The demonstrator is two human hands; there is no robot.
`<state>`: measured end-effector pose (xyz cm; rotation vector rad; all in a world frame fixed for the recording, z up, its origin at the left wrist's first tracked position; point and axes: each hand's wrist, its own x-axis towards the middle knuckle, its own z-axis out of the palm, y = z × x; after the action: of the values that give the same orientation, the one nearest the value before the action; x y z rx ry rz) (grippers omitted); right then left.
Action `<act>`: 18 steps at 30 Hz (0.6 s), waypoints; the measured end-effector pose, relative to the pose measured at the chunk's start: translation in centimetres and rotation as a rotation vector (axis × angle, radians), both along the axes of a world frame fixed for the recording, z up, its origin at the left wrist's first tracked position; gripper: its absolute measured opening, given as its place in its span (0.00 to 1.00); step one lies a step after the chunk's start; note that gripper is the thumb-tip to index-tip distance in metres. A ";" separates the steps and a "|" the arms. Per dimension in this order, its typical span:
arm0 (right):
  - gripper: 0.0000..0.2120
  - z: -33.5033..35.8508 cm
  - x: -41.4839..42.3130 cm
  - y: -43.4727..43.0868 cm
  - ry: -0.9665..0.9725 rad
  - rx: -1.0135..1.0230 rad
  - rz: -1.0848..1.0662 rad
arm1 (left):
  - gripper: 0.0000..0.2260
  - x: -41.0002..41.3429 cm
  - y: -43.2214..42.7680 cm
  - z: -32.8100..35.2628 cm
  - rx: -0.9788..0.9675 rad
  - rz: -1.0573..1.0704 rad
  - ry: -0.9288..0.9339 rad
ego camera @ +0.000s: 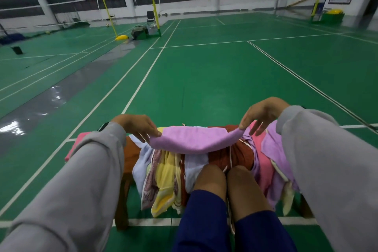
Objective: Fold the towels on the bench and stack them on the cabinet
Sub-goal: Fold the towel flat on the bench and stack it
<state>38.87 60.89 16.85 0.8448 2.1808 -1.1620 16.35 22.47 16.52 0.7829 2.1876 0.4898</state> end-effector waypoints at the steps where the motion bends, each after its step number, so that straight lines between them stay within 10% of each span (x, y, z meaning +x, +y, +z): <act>1: 0.09 -0.3 0.0 -0.2 0.021 0.006 0.008 | 0.09 0.1 0.1 -0.6 -0.002 0.003 0.015; 18: 0.11 -3.4 -7.4 2.8 0.237 0.091 -0.083 | 0.12 -7.8 4.1 -3.9 0.204 0.209 0.347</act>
<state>31.51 63.70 13.47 0.8821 2.4264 -1.2669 8.53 26.57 12.63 0.7965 2.5874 0.7371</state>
